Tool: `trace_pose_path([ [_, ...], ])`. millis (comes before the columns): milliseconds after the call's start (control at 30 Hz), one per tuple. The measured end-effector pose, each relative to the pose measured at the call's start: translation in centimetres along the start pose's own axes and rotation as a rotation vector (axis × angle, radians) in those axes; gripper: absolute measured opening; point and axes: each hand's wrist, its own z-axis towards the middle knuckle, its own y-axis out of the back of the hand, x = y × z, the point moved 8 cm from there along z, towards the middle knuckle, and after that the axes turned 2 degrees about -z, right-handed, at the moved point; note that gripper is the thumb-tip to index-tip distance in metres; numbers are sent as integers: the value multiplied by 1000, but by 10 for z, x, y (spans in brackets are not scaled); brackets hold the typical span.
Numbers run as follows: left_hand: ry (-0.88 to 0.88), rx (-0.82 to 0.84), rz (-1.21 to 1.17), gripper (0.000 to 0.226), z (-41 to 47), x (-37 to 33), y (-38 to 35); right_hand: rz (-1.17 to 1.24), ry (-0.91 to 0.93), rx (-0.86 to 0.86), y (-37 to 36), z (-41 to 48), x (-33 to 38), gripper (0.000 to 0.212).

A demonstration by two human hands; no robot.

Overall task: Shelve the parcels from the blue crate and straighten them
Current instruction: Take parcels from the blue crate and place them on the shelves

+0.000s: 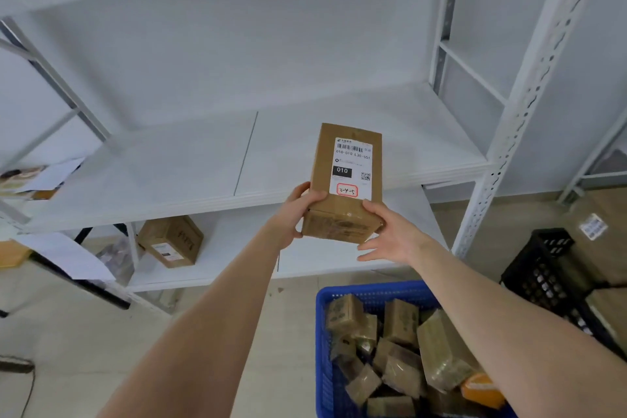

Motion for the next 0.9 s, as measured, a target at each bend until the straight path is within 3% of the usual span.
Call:
trace_pose_path([
  [67, -24, 20, 1, 68, -5, -8, 7, 45, 15, 16, -16, -4, 3, 97],
  [167, -70, 31, 14, 85, -14, -21, 23, 150, 95, 8, -38, -8, 12, 75],
  [400, -187, -31, -9, 69, -30, -51, 71, 195, 196, -20, -93, -13, 24, 49],
  [500, -253, -47, -3, 78, -40, -72, 87, 177, 266, -18, -114, -18, 34, 42],
  [667, -410, -83, 67, 64, -59, -123, 111, 140, 410, 23, -154, -29, 55, 51],
  [833, -593, -161, 257, 88, -94, -177, 128, 162, 502, 8, -182, -47, 79, 60],
  [900, -644, -194, 272, 79, -107, -194, 137, 142, 539, -8, -191, -56, 89, 58],
])
